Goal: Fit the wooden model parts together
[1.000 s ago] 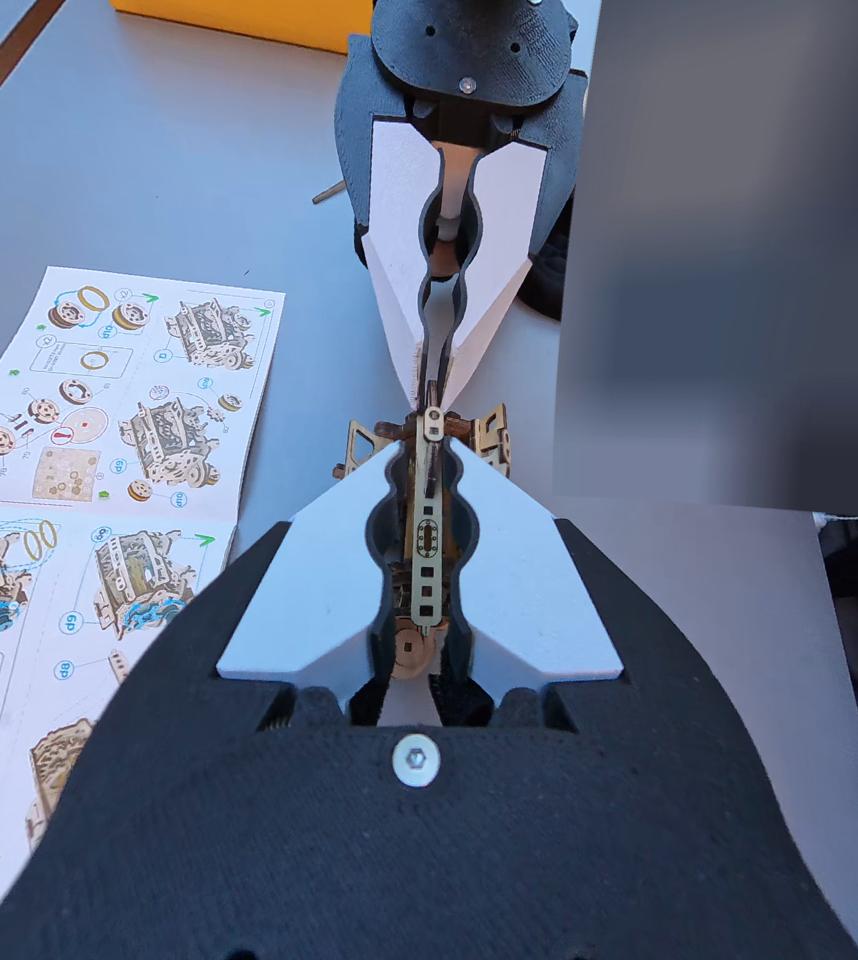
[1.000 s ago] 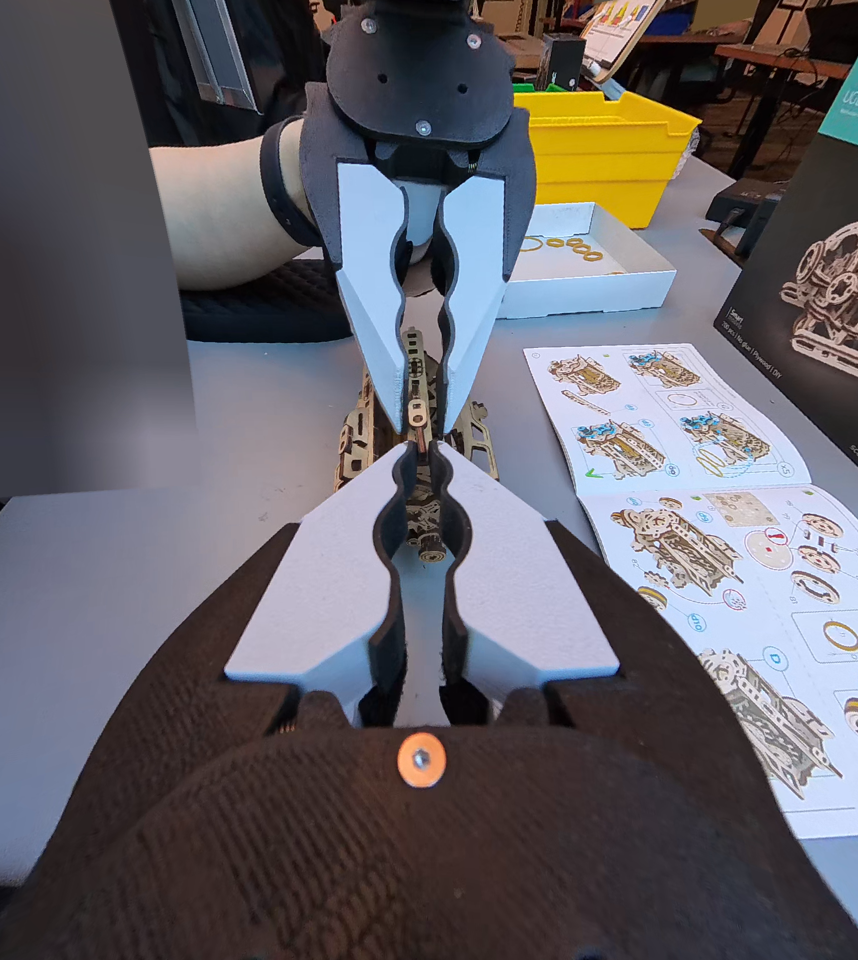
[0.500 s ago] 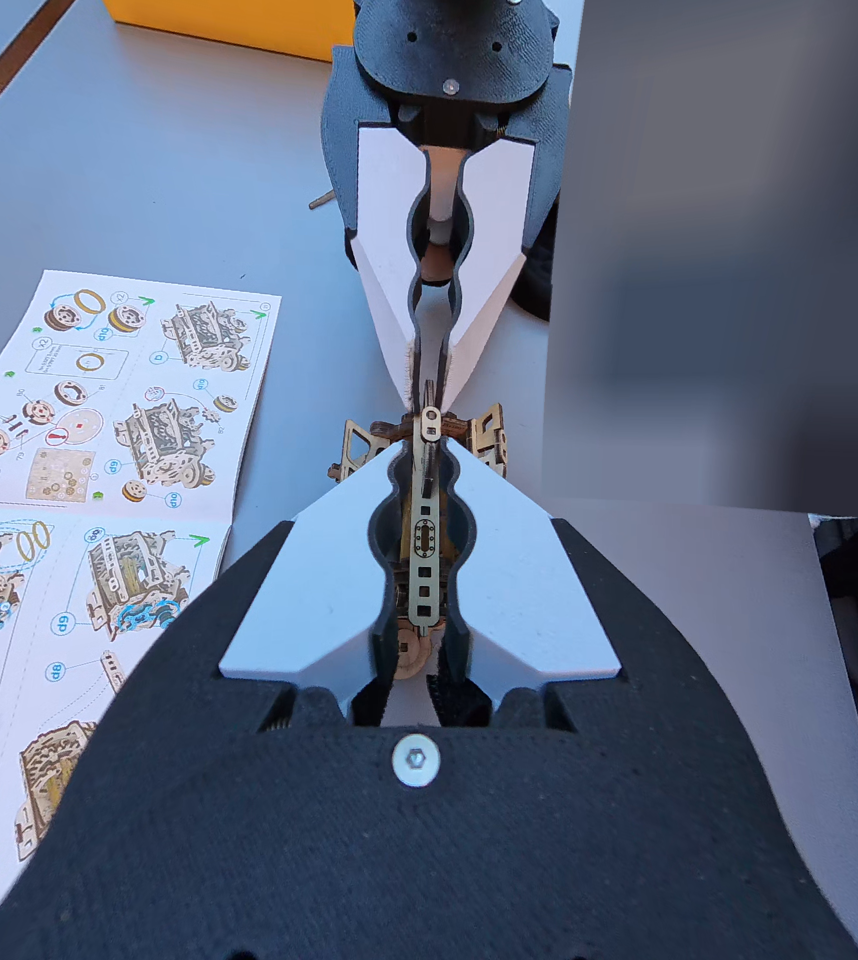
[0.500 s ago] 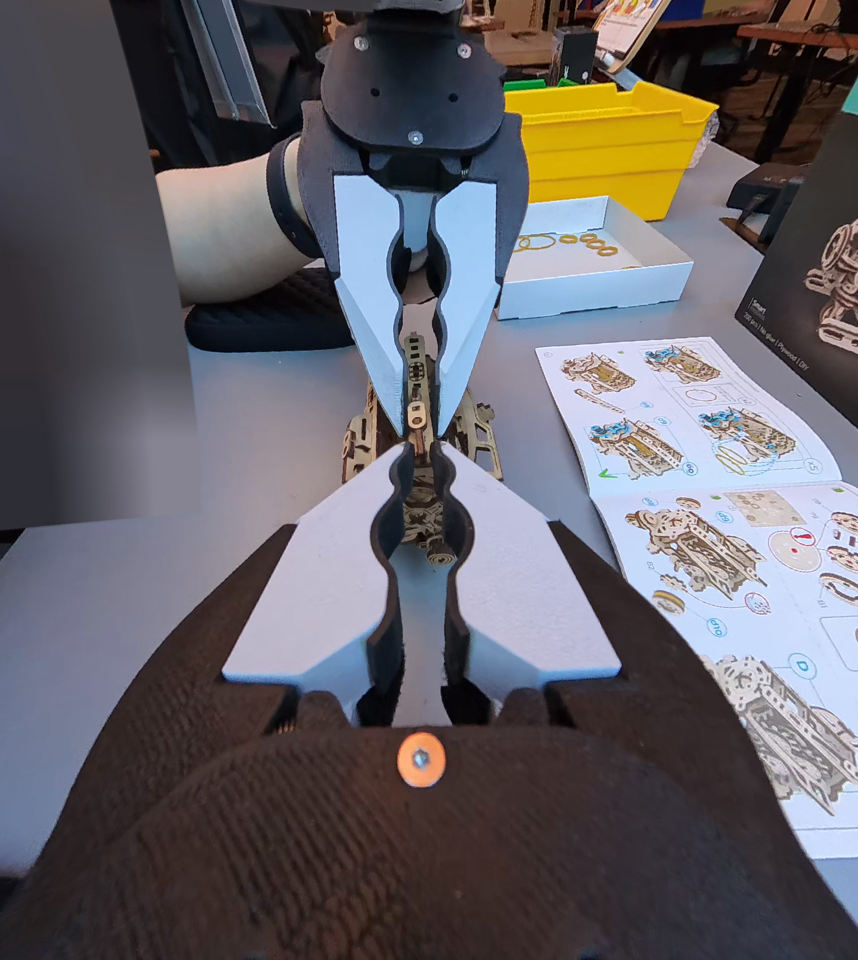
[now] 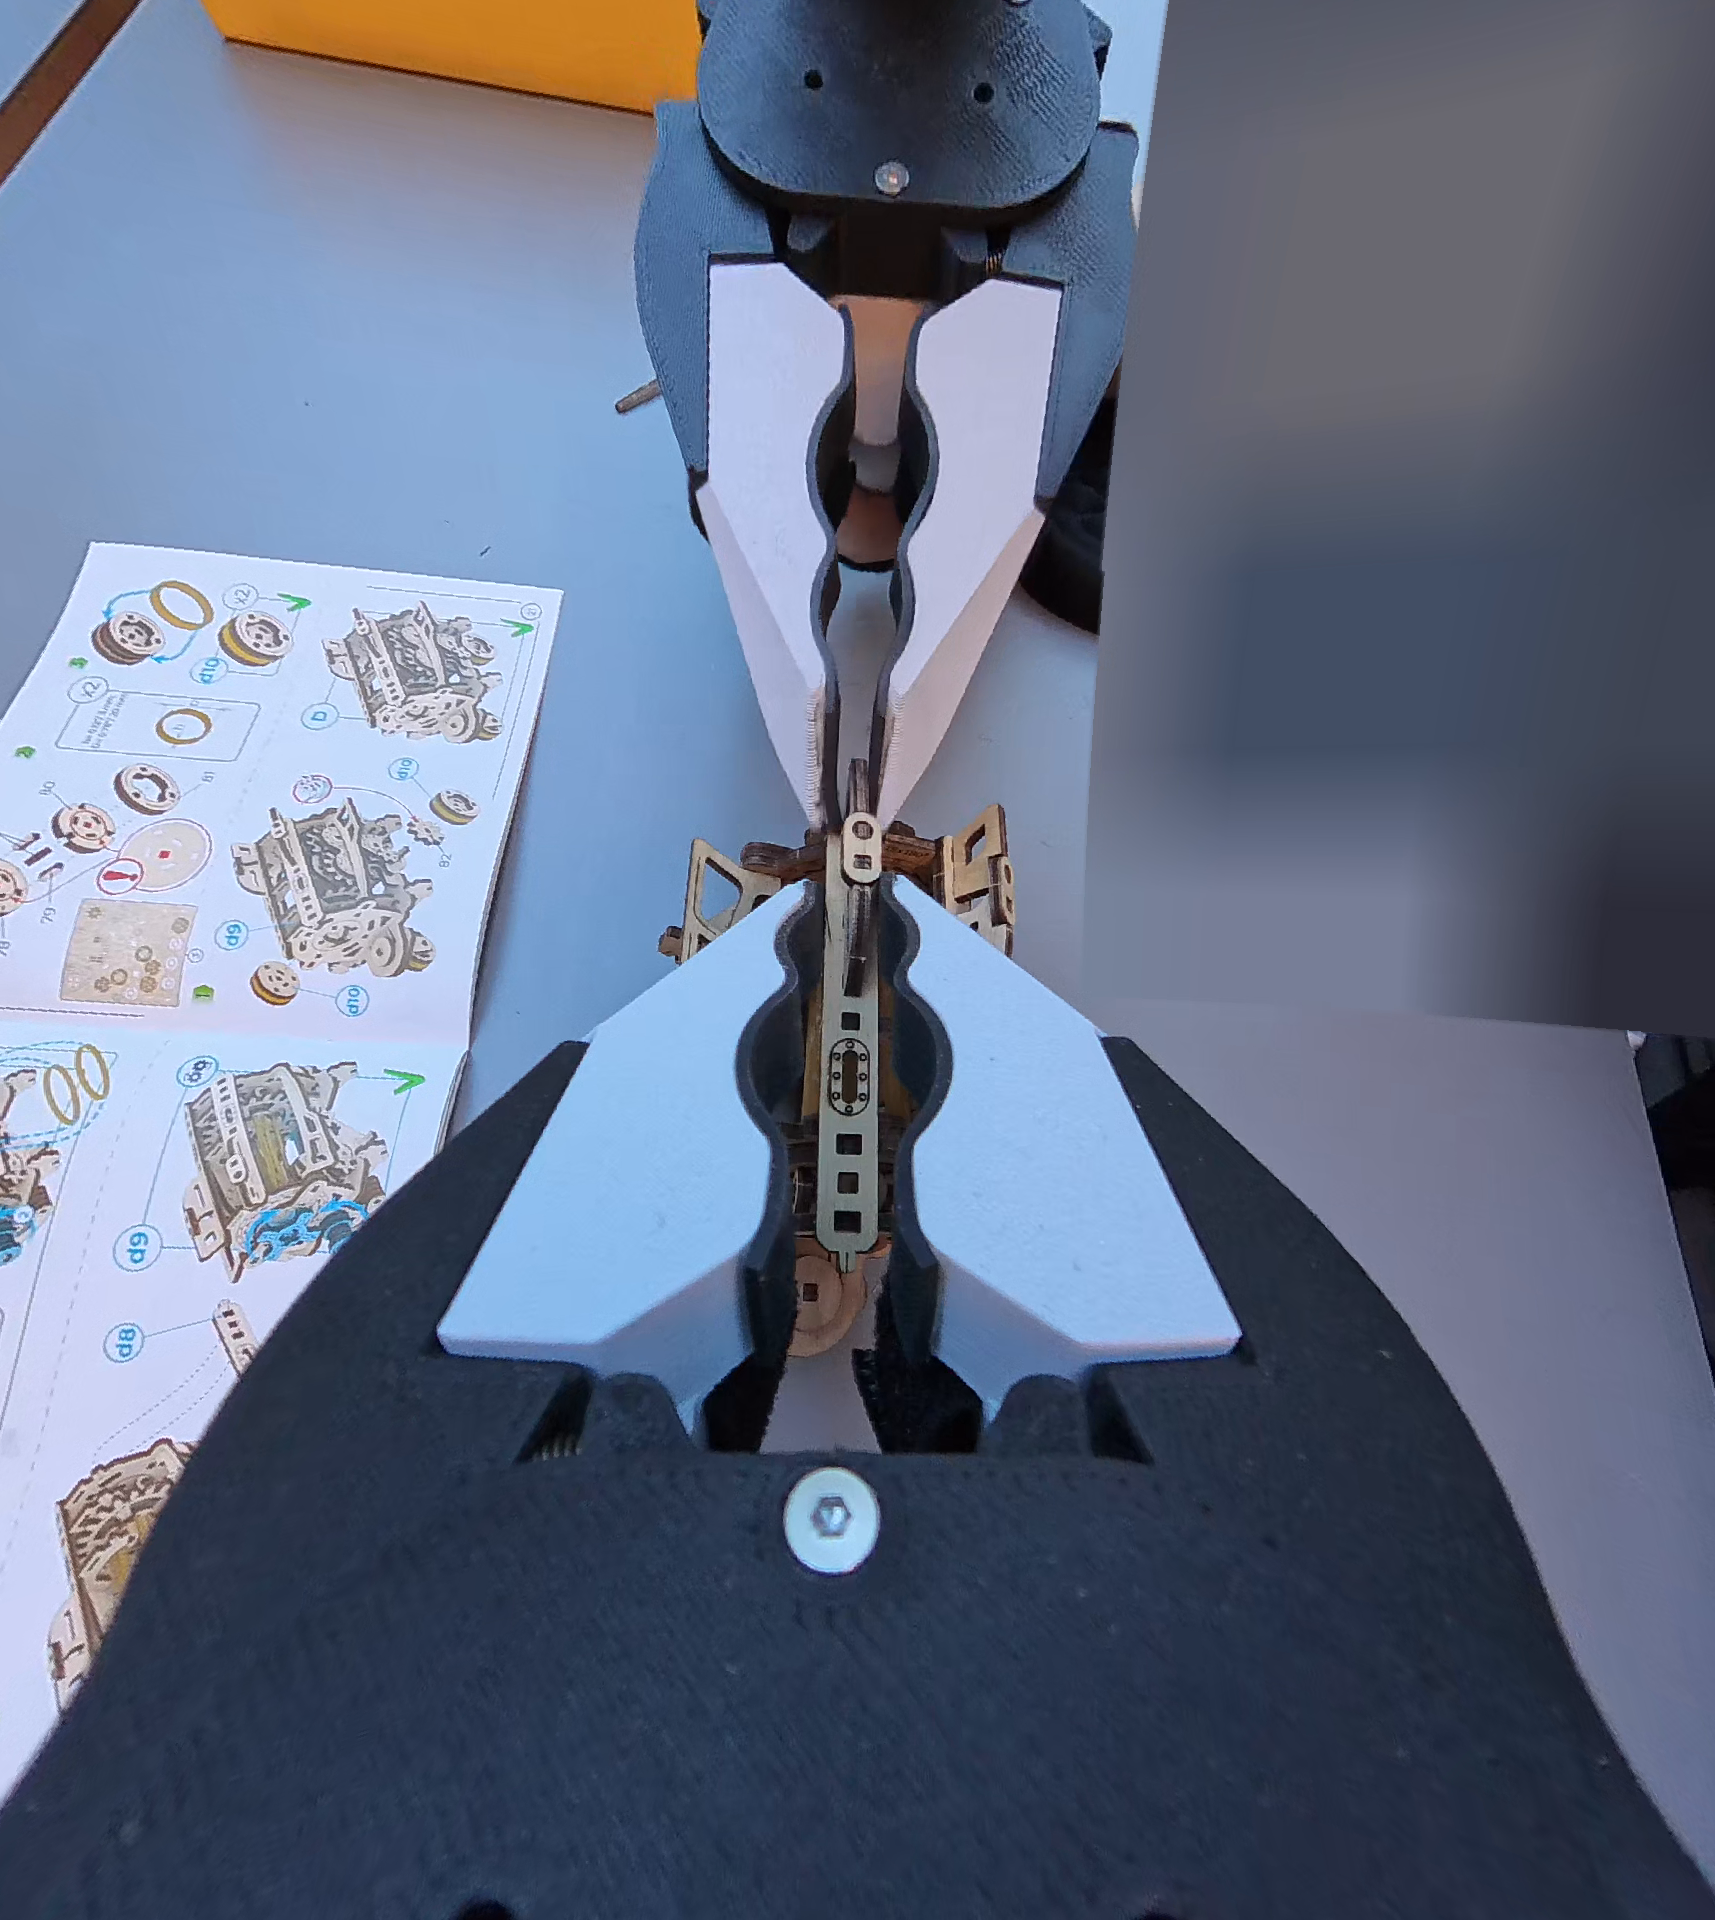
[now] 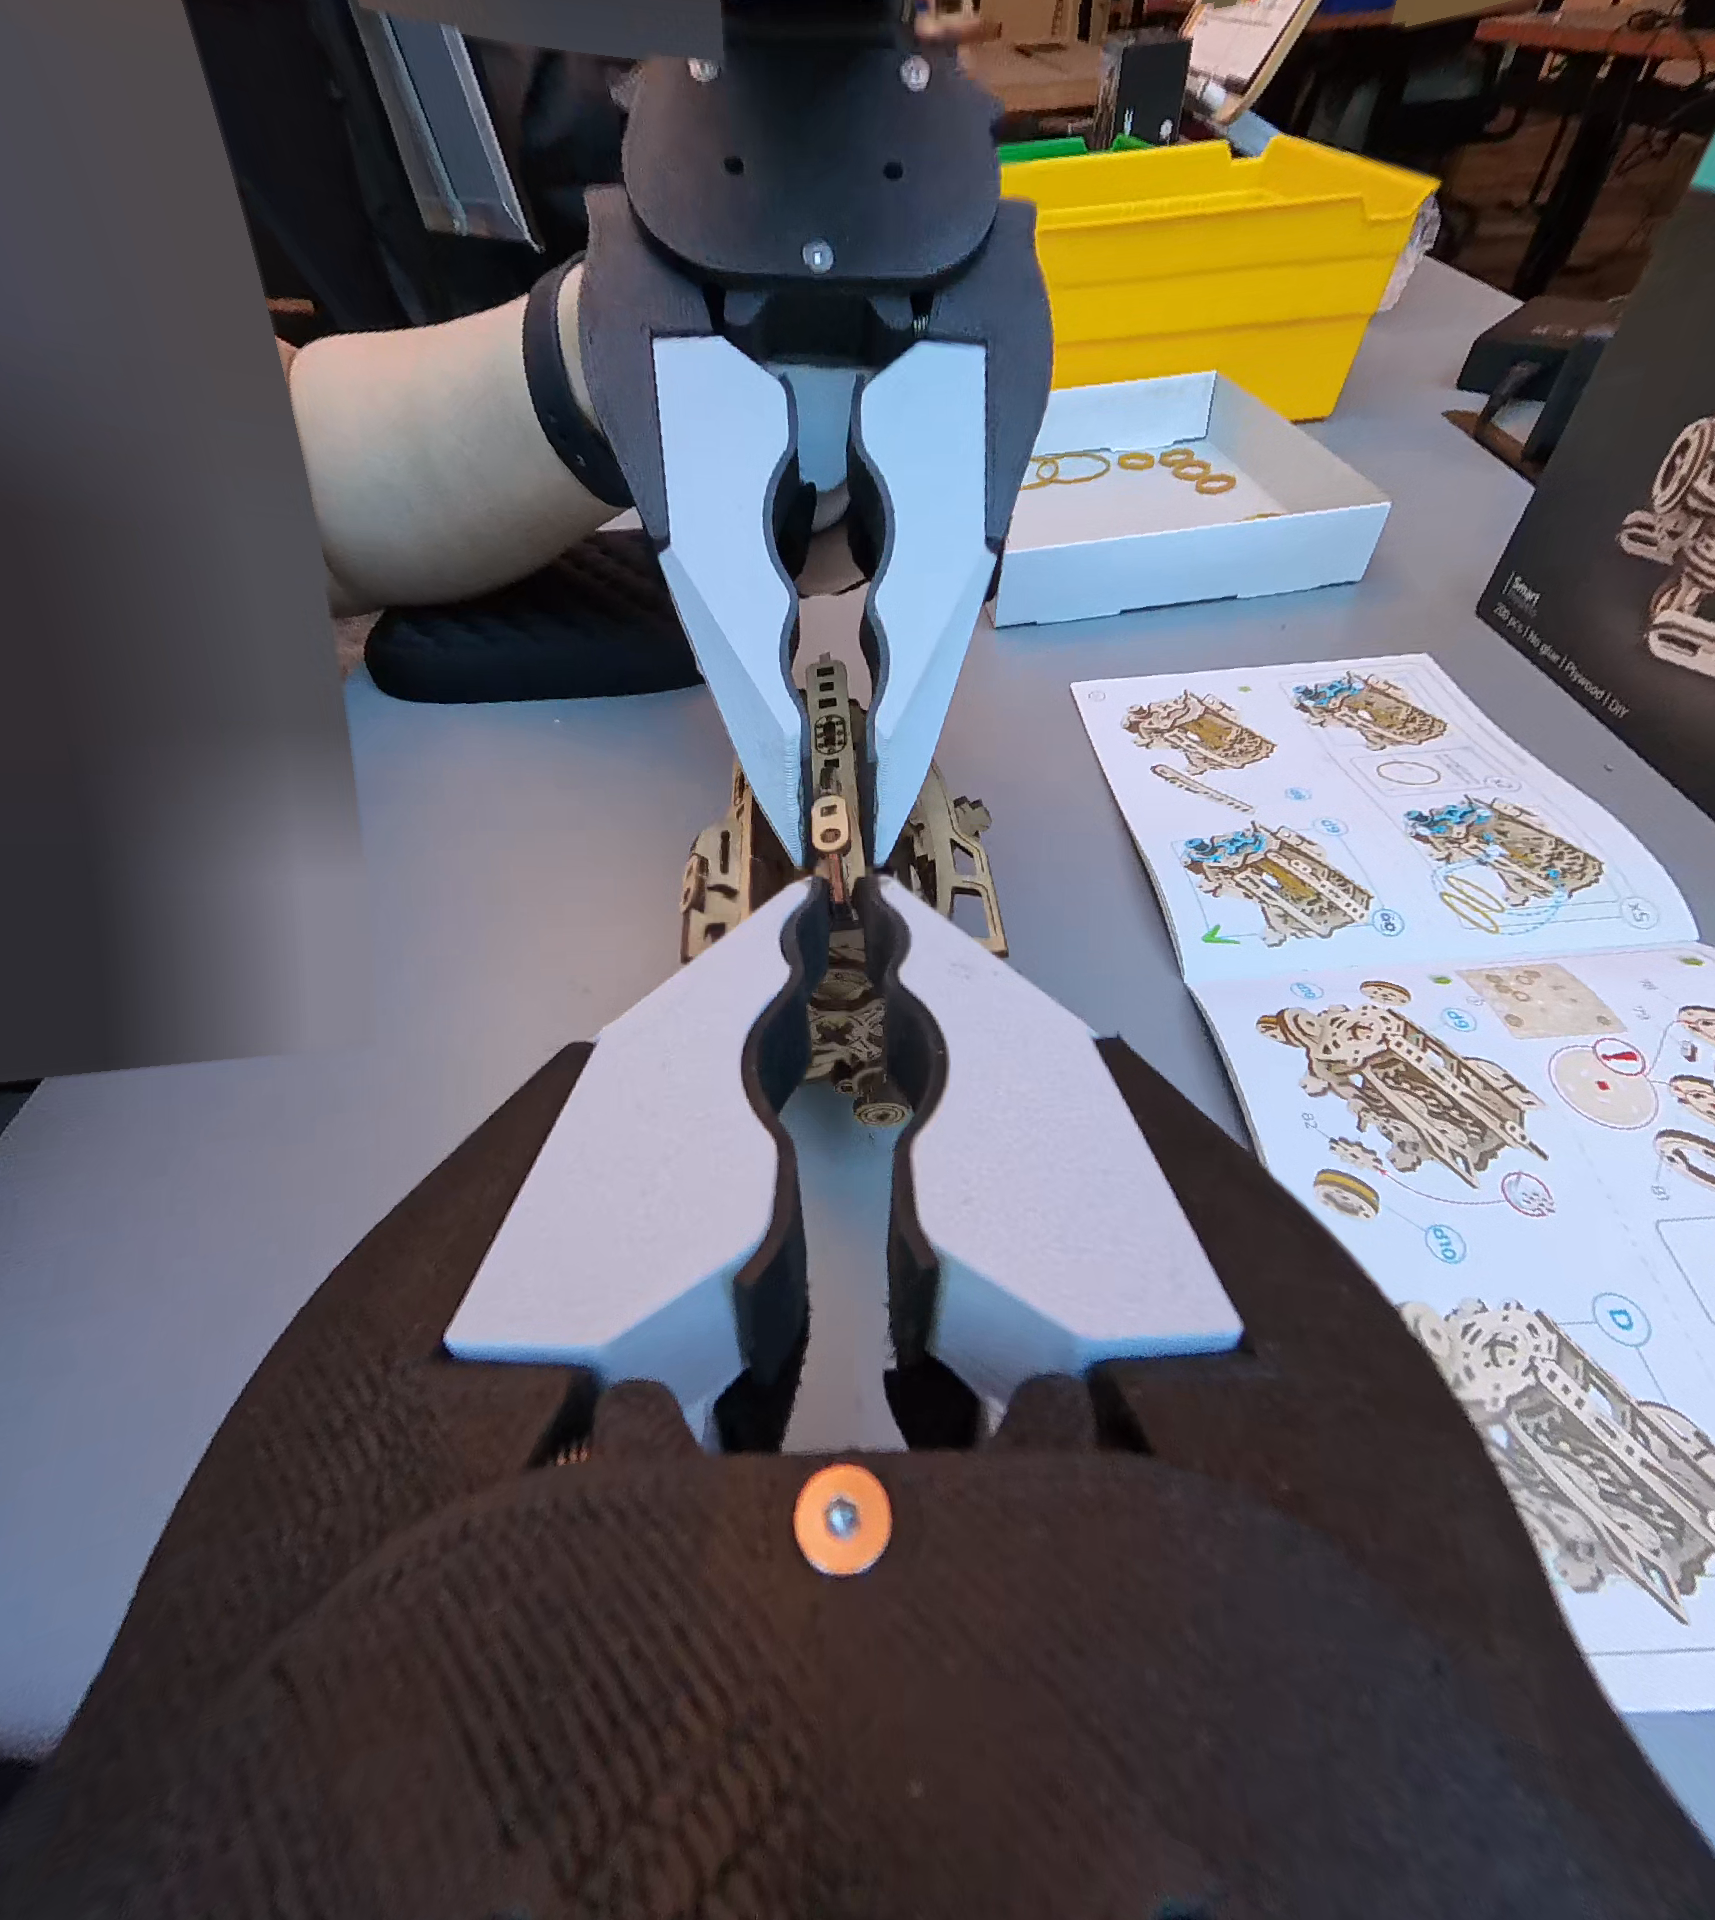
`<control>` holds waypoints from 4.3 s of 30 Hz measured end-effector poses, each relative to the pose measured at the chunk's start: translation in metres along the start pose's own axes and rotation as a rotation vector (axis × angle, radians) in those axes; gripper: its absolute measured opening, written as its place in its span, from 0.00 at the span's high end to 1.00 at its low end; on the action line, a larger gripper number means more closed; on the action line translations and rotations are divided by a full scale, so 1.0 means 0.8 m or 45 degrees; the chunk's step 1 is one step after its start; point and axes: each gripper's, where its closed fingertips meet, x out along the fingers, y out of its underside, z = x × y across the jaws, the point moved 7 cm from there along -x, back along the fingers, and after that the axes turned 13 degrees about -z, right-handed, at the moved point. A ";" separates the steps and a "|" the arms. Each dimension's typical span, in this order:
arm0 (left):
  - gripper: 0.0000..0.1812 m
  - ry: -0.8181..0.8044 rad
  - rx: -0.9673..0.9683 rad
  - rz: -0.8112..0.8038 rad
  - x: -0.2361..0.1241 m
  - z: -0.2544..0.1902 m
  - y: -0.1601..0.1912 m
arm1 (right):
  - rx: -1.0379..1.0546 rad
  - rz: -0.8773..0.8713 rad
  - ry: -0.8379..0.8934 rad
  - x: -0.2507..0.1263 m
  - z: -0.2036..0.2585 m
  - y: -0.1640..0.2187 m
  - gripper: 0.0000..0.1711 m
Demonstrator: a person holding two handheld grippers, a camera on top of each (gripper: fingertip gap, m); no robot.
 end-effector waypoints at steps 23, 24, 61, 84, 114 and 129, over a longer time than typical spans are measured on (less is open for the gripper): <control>0.96 0.008 0.001 0.006 0.000 0.002 -0.001 | 0.048 -0.003 0.021 -0.004 -0.004 0.000 0.93; 0.96 0.008 0.000 0.006 0.000 0.002 -0.001 | 0.038 -0.006 0.026 -0.005 -0.004 -0.001 0.90; 0.96 0.284 -0.306 0.108 0.007 0.051 -0.005 | -0.557 0.128 0.188 0.013 0.009 0.031 0.62; 0.96 0.362 -0.375 0.090 0.007 0.048 -0.002 | -0.297 -0.081 0.120 -0.020 -0.012 -0.003 0.86; 0.96 0.410 -0.487 0.092 0.009 0.057 0.001 | -0.453 -0.009 0.387 0.002 0.022 0.000 0.74; 0.96 0.408 -0.501 0.087 0.008 0.058 0.002 | -0.306 0.027 0.396 0.012 0.015 0.009 0.78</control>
